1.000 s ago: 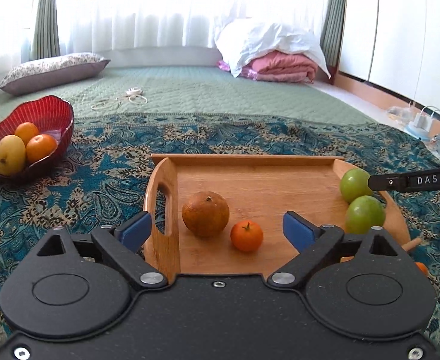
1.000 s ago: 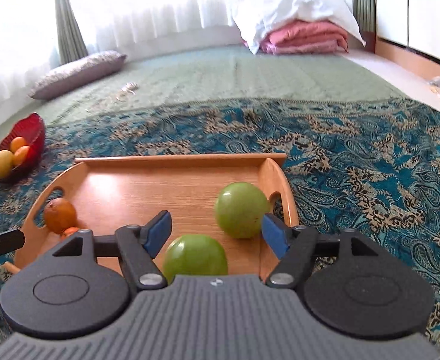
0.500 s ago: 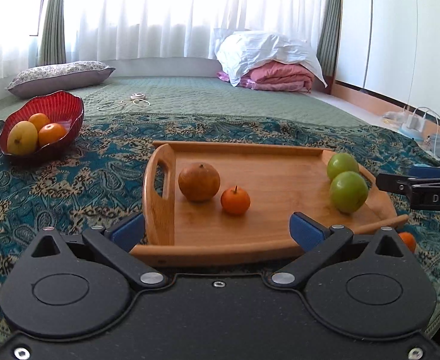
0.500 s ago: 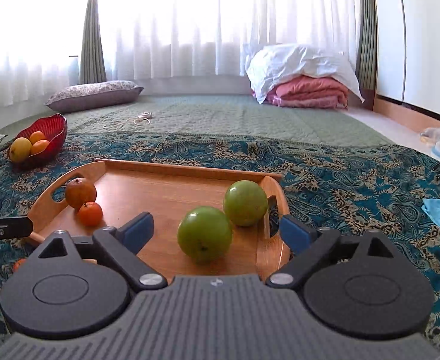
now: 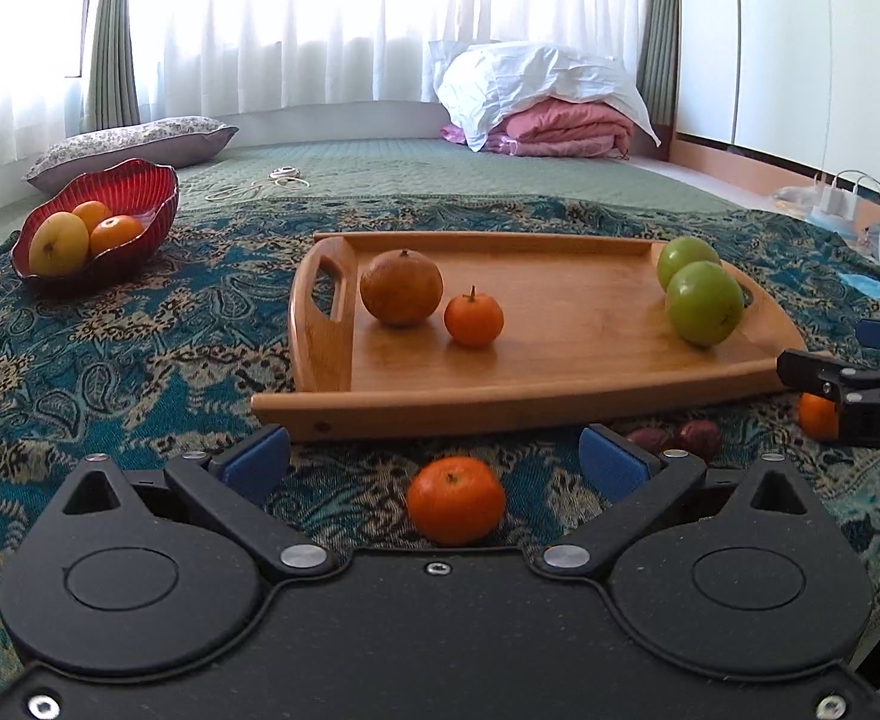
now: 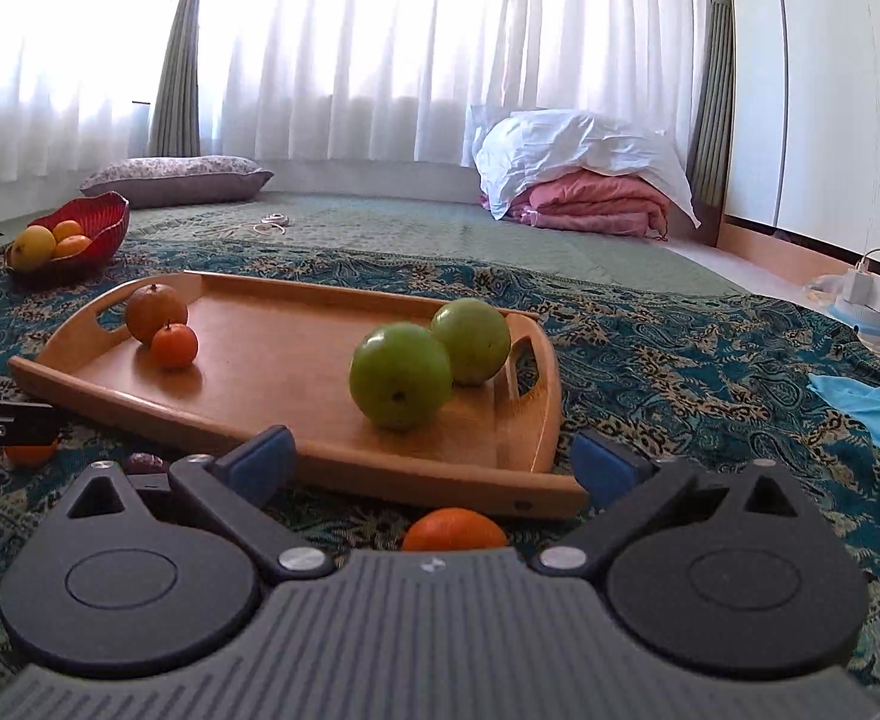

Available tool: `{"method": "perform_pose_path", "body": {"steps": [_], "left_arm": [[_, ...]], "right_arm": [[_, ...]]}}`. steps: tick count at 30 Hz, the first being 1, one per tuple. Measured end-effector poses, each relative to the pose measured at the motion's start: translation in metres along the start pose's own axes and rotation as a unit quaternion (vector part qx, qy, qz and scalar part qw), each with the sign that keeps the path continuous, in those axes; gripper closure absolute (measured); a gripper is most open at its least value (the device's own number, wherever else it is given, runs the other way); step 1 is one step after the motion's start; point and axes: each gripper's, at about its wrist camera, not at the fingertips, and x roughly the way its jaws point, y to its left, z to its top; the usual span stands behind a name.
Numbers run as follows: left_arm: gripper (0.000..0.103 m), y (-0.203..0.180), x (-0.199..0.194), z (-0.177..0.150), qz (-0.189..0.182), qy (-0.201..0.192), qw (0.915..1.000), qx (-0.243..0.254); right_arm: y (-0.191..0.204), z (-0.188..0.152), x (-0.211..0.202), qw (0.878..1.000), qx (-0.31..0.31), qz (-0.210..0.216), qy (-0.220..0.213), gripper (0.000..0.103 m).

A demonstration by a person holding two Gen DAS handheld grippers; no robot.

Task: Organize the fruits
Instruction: 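Withdraw both open tools from the tray toward the remaining fruit, then grasp the small tangerine with the left tool while the right tool grasps the bright orange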

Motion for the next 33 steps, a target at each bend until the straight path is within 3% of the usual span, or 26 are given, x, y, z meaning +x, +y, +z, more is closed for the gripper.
{"method": "perform_pose_path", "body": {"steps": [19, 33], "left_arm": [[0.002, -0.008, 0.017, -0.015, 0.019, 0.031, 0.9993, -0.003], [0.017, -0.008, 0.015, -0.018, 0.021, 0.030, 0.9993, -0.007]], "right_arm": [[0.021, -0.026, 0.005, 0.998, -0.055, -0.022, 0.000, 0.000], [0.011, -0.029, 0.015, 1.000, -0.017, -0.014, 0.017, 0.001]]}}
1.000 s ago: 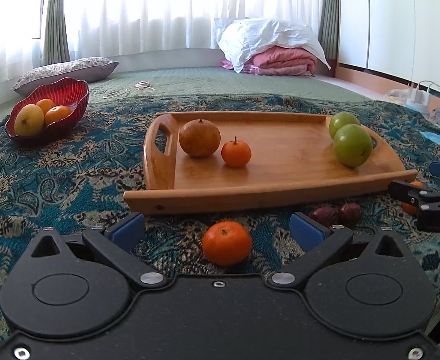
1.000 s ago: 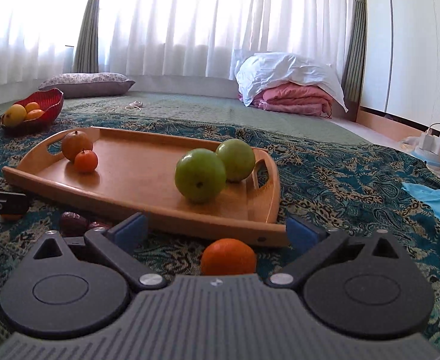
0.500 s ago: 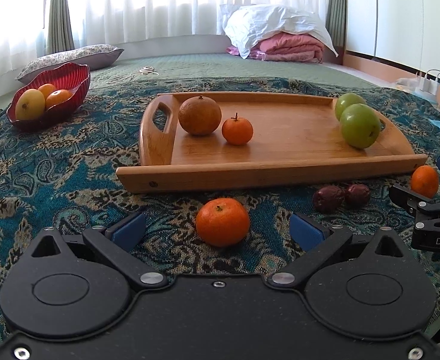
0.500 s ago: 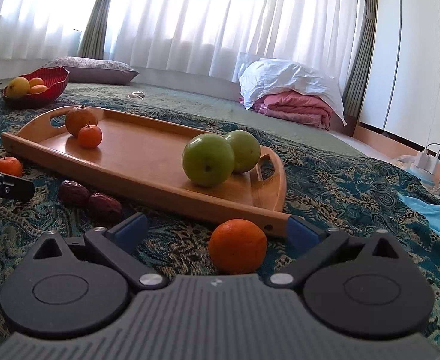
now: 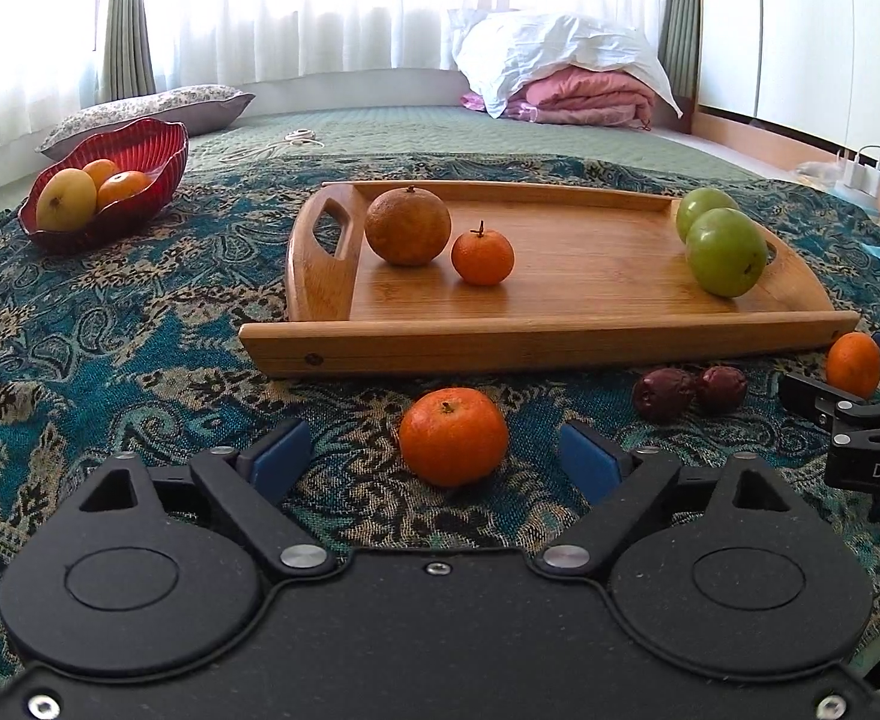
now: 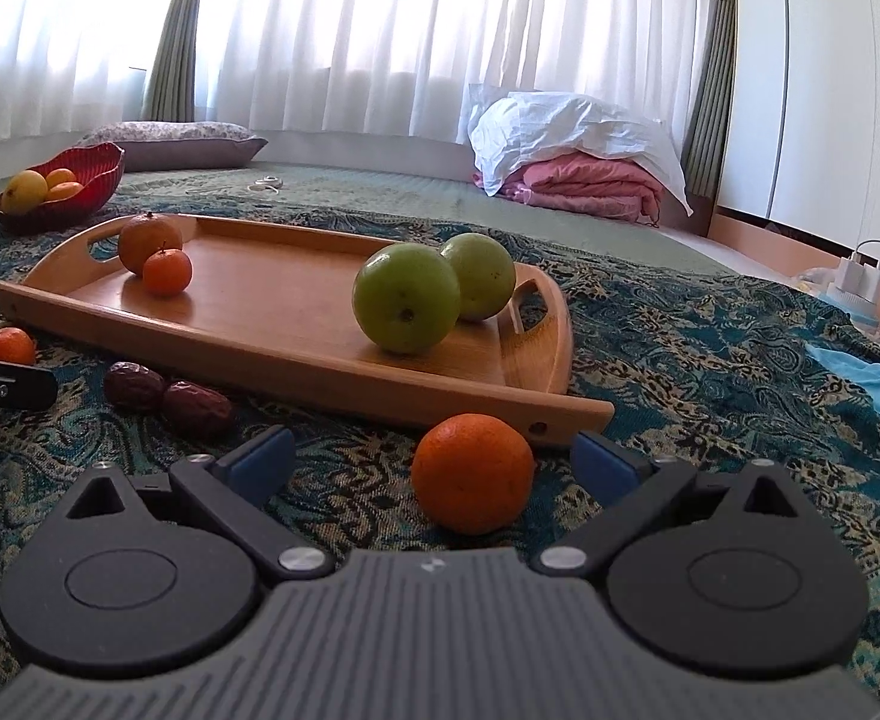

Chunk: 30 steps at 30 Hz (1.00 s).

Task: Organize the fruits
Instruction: 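Grasp the small tangerine with the left tool while the right tool grasps the bright orange, then lift and carry the tangerine over the tray with the left tool while the right tool carries the orange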

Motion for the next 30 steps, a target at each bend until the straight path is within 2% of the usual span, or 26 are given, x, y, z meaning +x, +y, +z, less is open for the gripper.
{"method": "perform_pose_path", "body": {"steps": [1, 7, 11, 14, 18, 24, 30], "left_arm": [[0.018, 0.000, -0.001, 0.000, -0.001, 0.000, 1.0000, 0.000], [0.043, -0.001, -0.007, 0.001, -0.013, -0.002, 0.9999, 0.001], [0.068, -0.003, -0.010, 0.003, -0.019, -0.003, 0.9998, -0.003], [0.070, -0.003, -0.011, 0.007, -0.021, 0.001, 0.9997, -0.012], [0.070, -0.004, -0.013, 0.011, -0.031, 0.000, 0.9994, -0.017], [0.070, -0.010, -0.017, 0.018, -0.036, -0.010, 0.9992, -0.011], [0.070, -0.011, -0.017, 0.032, -0.032, -0.019, 0.9993, -0.007]], "right_arm": [[-0.001, 0.000, 0.001, 1.000, 0.002, 0.000, 0.002, 0.001], [-0.009, 0.003, 0.001, 0.999, 0.035, 0.017, 0.017, 0.011], [-0.012, 0.001, 0.000, 0.998, 0.049, 0.017, 0.027, 0.027], [-0.010, 0.001, -0.006, 0.998, 0.053, 0.015, 0.029, 0.041], [-0.007, 0.002, -0.010, 0.999, 0.043, -0.013, 0.029, 0.059], [-0.013, 0.008, -0.010, 0.997, 0.066, -0.008, 0.032, 0.060], [-0.011, 0.023, -0.015, 0.998, 0.065, 0.002, 0.011, 0.060]]}}
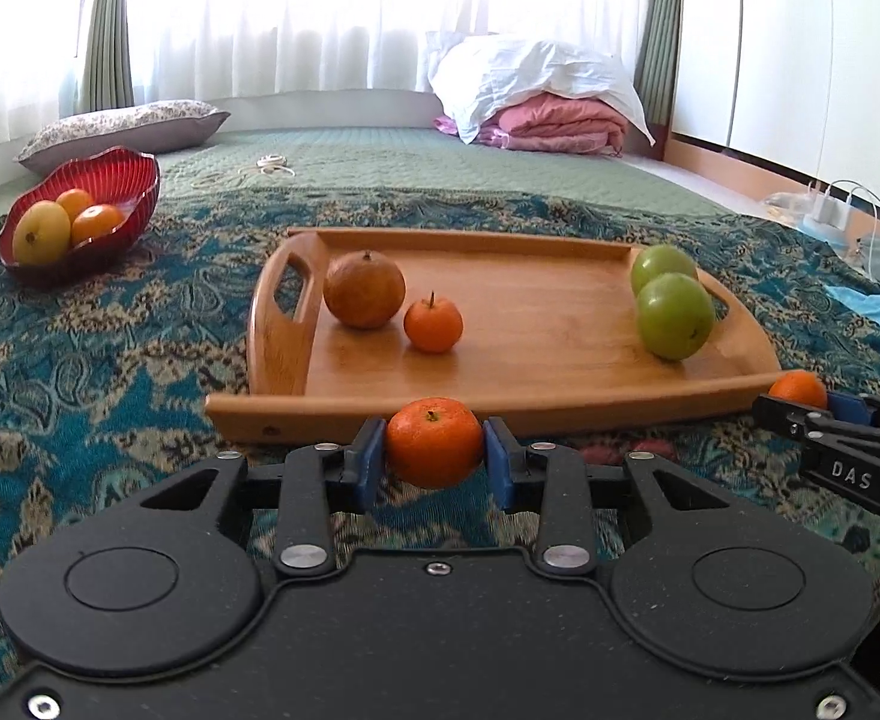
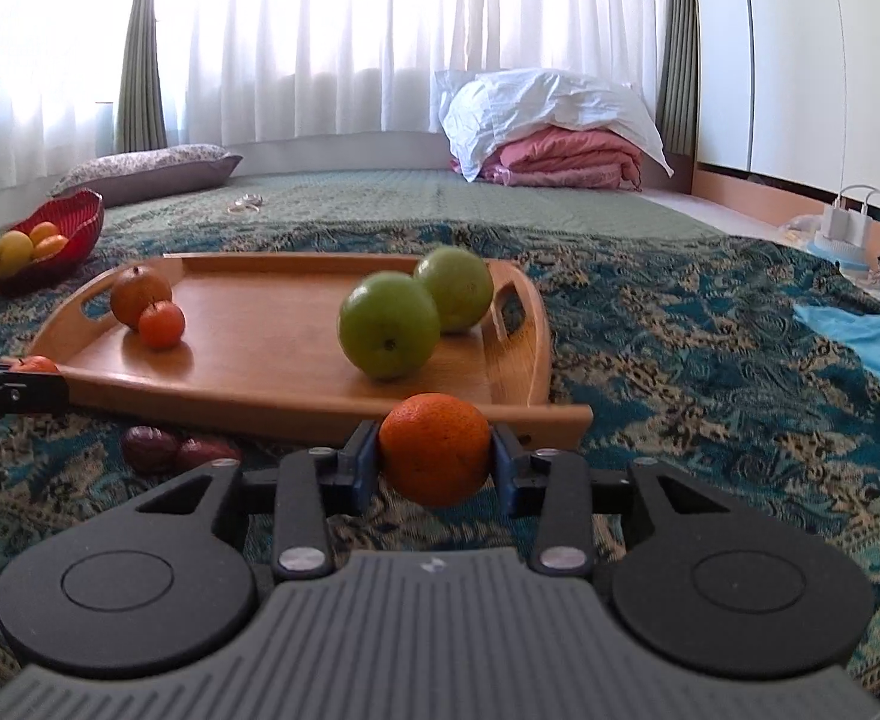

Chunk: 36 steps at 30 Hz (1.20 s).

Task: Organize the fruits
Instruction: 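Lift and carry the tangerine over the tray with the left tool while the right tool carries the orange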

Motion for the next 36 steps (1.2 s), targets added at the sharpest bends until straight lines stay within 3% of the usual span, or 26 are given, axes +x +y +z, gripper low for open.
{"method": "perform_pose_path", "body": {"steps": [8, 14, 21, 25, 30, 36], "left_arm": [[0.070, 0.007, 0.007, 0.044, 0.000, -0.018, 0.9998, -0.001], [0.070, 0.016, 0.025, 0.092, -0.011, -0.019, 0.9998, -0.005], [0.070, 0.036, 0.071, 0.150, -0.011, 0.017, 0.9997, -0.013], [0.070, 0.048, 0.109, 0.170, -0.035, 0.072, 0.9965, -0.026], [0.070, 0.060, 0.156, 0.179, -0.024, 0.130, 0.9902, -0.045], [0.070, 0.065, 0.193, 0.172, -0.011, 0.159, 0.9857, -0.054]], "right_arm": [[0.003, 0.046, 0.005, 0.999, -0.001, 0.019, -0.037, 0.060], [0.000, 0.095, 0.027, 0.999, 0.003, 0.038, -0.035, 0.060], [-0.006, 0.150, 0.076, 0.998, 0.013, 0.058, 0.028, 0.060], [-0.014, 0.167, 0.116, 0.994, 0.038, 0.055, 0.086, 0.061], [-0.021, 0.169, 0.165, 0.987, 0.057, 0.048, 0.144, 0.061], [-0.019, 0.154, 0.201, 0.982, 0.047, 0.031, 0.181, 0.061]]}}
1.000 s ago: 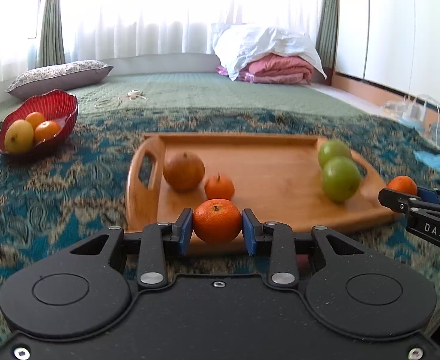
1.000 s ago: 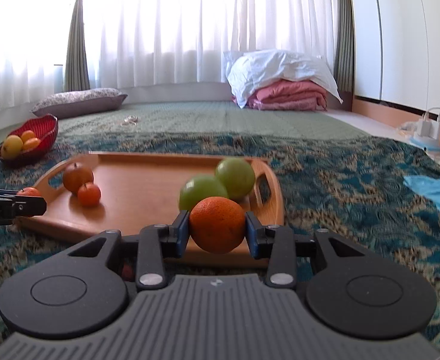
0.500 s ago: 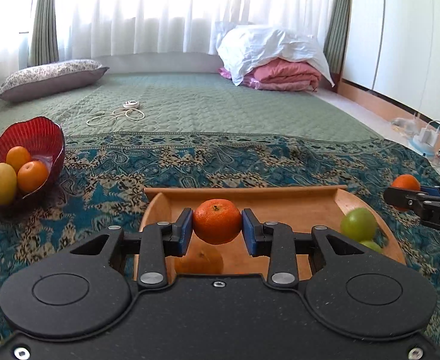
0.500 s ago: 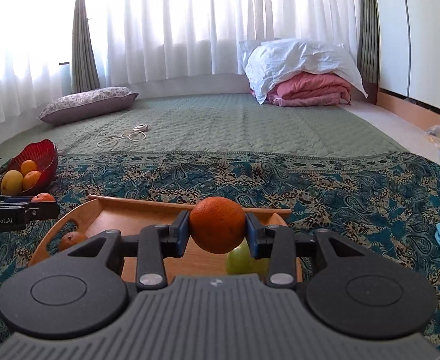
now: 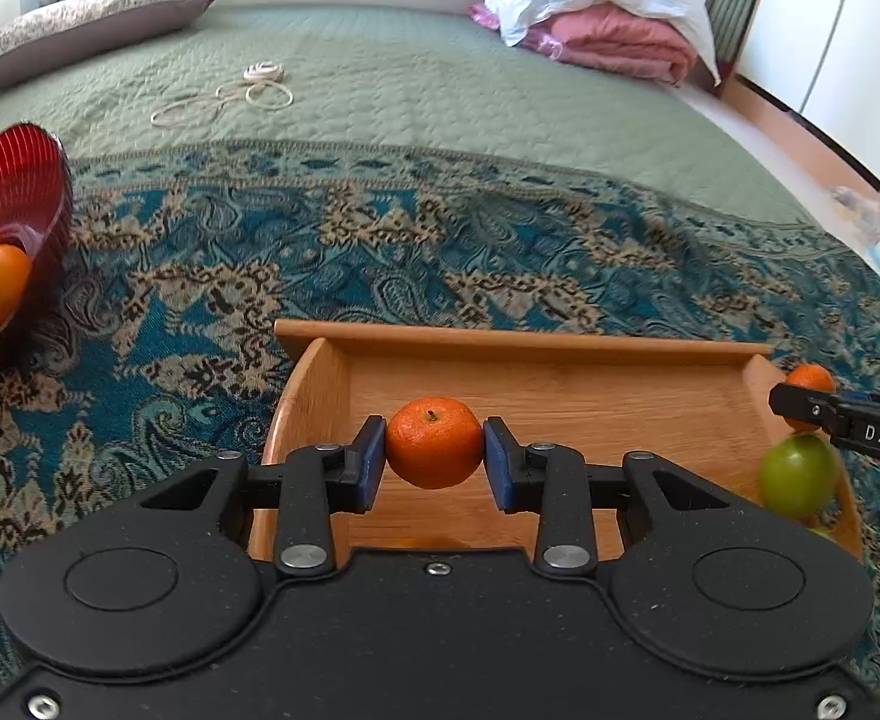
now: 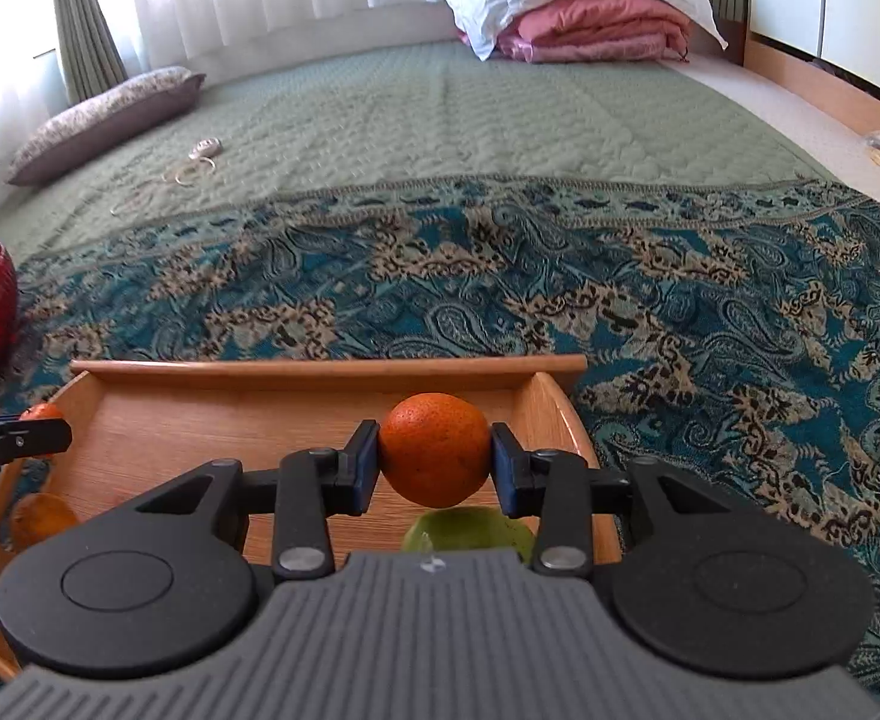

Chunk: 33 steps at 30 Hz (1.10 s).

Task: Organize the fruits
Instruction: 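Lift and carry the tangerine over the tray with the left tool while the right tool carries the orange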

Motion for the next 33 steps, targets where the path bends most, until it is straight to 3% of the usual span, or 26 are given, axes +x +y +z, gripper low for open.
{"method": "perform_pose_path", "body": {"steps": [13, 33], "left_arm": [[0.070, 0.008, 0.034, -0.003, 0.017, 0.018, 0.9996, -0.013], [0.070, 0.011, 0.041, -0.006, 0.018, 0.013, 0.9997, -0.004]], "right_arm": [[0.003, 0.000, 0.028, 1.000, -0.004, -0.011, 0.020, 0.061], [-0.003, -0.004, 0.042, 0.999, 0.004, -0.011, 0.036, 0.060]]}}
